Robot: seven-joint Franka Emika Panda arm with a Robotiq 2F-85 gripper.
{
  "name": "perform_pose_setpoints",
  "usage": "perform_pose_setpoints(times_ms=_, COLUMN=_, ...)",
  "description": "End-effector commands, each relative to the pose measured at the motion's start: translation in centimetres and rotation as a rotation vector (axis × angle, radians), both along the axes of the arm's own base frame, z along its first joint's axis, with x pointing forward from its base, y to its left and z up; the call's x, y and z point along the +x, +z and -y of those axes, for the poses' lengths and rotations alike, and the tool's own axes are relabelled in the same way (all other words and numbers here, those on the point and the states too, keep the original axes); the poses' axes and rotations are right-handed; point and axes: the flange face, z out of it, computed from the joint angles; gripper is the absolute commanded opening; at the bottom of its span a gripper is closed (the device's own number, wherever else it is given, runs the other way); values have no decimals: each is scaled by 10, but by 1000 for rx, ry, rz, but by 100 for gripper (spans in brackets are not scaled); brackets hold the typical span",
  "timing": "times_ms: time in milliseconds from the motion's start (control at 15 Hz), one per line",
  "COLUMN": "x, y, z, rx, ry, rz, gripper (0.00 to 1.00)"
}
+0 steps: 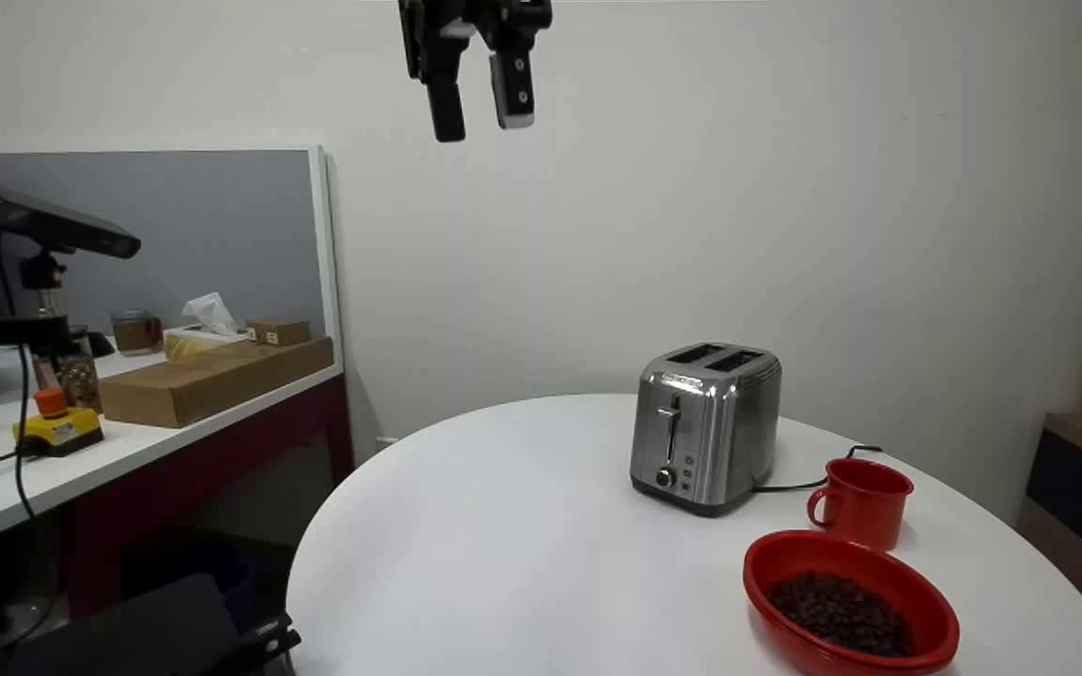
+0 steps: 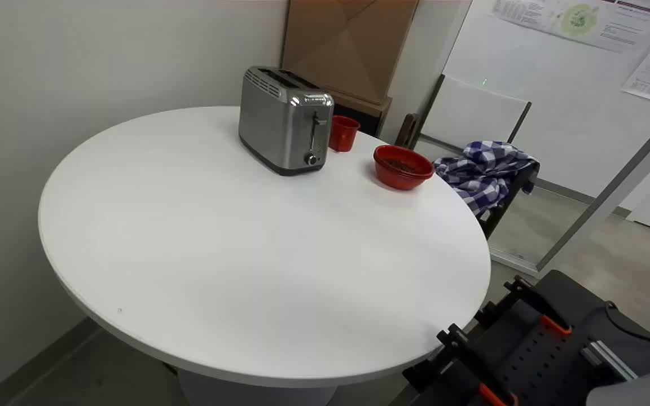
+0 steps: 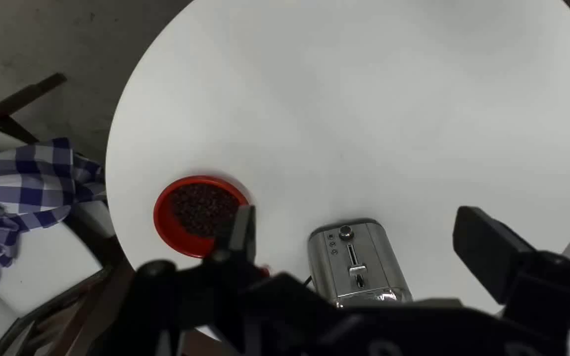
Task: Push down the switch of the toaster
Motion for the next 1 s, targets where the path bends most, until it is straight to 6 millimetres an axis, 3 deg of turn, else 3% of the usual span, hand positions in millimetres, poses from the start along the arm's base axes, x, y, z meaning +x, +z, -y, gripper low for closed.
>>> perform_pose_setpoints(times_ms=0, x=0, y=1, z=0, rx=0, ry=0, rz=1, gripper=100)
perform_pose_setpoints(times_ms=133, x=0, y=1, z=0, rx=0, ry=0, rz=1, gripper=100)
perform_pose_setpoints(times_ms=267, x=20, y=-1, z=-1, rx=-34, ry=10, rz=23, gripper=100)
perform_pose_setpoints(times_ms=467, x=69, y=-12, z=-5, rx=-54, ry=51, rz=72, gripper=100)
perform_pose_setpoints(times_ms=933, x=183, y=-61, z=-16, rx=-46, ry=134, rz=35, gripper=100)
